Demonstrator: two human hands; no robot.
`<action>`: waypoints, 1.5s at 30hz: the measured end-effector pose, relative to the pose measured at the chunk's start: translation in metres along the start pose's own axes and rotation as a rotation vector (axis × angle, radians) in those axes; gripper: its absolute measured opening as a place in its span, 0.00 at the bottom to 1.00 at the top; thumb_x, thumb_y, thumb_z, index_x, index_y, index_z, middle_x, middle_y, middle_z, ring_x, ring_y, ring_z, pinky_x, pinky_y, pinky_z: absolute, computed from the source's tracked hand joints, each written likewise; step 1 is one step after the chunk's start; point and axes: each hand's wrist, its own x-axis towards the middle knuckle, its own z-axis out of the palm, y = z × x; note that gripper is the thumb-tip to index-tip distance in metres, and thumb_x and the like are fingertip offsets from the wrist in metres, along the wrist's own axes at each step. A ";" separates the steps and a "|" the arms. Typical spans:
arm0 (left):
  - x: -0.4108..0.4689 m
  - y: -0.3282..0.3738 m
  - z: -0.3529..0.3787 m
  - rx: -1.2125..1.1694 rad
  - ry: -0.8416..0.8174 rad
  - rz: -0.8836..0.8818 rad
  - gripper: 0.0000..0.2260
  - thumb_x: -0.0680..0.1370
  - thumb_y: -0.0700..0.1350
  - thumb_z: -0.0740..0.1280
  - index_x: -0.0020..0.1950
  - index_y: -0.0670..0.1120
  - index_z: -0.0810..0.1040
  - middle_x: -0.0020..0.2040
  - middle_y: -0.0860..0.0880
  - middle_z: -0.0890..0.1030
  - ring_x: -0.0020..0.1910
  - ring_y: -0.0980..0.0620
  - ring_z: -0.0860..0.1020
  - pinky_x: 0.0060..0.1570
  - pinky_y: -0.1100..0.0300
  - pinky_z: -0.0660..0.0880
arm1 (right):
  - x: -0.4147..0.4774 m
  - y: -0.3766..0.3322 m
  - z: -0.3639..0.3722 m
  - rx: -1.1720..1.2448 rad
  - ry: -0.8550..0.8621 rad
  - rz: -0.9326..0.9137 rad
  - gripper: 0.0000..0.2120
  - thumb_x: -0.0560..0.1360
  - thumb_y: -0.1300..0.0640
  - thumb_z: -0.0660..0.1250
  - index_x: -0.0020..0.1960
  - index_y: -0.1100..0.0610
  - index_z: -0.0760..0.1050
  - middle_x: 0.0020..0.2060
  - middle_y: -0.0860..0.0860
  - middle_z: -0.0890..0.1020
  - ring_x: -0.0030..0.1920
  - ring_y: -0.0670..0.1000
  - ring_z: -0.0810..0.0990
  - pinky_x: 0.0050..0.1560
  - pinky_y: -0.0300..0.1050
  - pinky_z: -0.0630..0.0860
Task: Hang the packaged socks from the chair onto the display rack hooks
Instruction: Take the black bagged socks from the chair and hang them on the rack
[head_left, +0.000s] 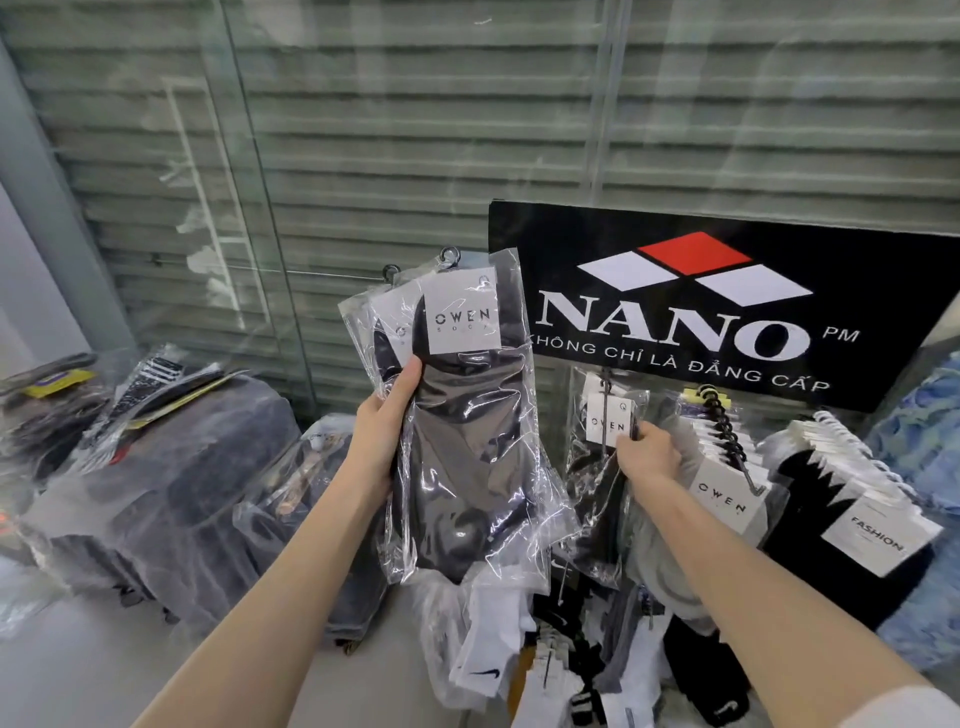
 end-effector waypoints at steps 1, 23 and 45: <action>0.000 -0.001 0.000 0.000 -0.004 -0.002 0.27 0.59 0.63 0.74 0.49 0.46 0.84 0.46 0.47 0.87 0.45 0.50 0.85 0.37 0.63 0.80 | -0.001 -0.003 0.000 -0.022 -0.027 0.015 0.20 0.77 0.62 0.59 0.69 0.60 0.66 0.60 0.59 0.77 0.35 0.52 0.73 0.37 0.44 0.71; -0.019 -0.020 0.032 0.128 -0.111 -0.098 0.31 0.58 0.68 0.71 0.51 0.49 0.81 0.41 0.52 0.87 0.41 0.55 0.85 0.35 0.64 0.79 | -0.096 -0.095 -0.037 0.295 -0.329 -0.470 0.18 0.69 0.61 0.72 0.57 0.56 0.73 0.52 0.50 0.82 0.52 0.48 0.80 0.54 0.42 0.76; -0.020 -0.009 0.019 0.136 0.091 -0.007 0.20 0.72 0.54 0.72 0.59 0.44 0.79 0.54 0.48 0.84 0.55 0.49 0.82 0.62 0.53 0.74 | -0.078 0.061 -0.079 0.493 -0.729 -0.145 0.23 0.69 0.67 0.68 0.60 0.49 0.71 0.53 0.51 0.84 0.52 0.49 0.82 0.46 0.38 0.78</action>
